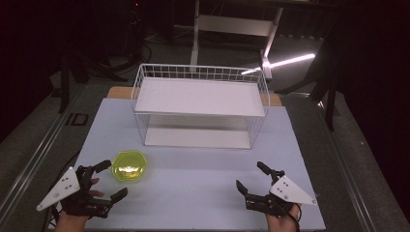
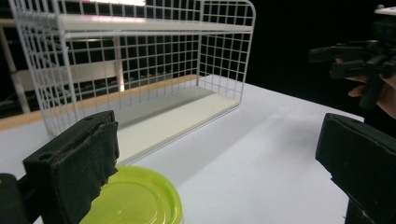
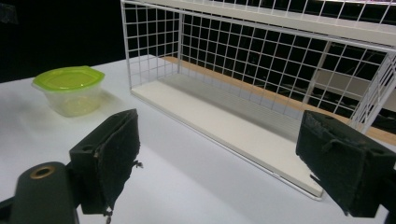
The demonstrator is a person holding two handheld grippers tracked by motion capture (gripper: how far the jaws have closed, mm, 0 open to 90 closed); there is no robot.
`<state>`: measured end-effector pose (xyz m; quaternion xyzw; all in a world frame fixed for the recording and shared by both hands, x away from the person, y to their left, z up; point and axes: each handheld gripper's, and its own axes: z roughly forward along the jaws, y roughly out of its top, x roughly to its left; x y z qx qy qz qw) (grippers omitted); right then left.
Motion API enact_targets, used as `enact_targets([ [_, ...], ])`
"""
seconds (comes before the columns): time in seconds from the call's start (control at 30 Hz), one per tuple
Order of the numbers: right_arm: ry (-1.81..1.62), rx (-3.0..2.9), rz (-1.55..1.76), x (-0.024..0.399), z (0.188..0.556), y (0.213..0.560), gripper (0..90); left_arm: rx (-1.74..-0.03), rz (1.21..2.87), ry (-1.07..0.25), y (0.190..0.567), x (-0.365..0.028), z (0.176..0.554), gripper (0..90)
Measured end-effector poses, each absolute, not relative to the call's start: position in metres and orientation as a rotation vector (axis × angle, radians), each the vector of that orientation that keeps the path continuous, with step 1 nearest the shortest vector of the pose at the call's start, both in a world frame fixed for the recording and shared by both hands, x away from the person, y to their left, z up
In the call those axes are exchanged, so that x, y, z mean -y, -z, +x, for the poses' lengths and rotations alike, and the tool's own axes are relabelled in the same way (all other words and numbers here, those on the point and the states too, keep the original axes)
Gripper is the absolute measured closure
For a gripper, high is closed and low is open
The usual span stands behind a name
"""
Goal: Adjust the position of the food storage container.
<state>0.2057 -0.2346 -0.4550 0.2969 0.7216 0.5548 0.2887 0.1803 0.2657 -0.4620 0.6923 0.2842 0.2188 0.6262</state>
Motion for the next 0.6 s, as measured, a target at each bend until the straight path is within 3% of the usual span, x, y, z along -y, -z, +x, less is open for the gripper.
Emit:
enact_targets([
  [0.27,-1.490,-1.920,0.802,0.235,0.205,0.454,13.4,-0.633,1.584,-0.484,0.451,-0.263,0.176,0.4],
  [0.6,-1.492,-1.921,0.808,0.235,0.204,0.454,13.4,-0.739,1.564,-0.498,0.441,-0.276,0.180,0.4],
])
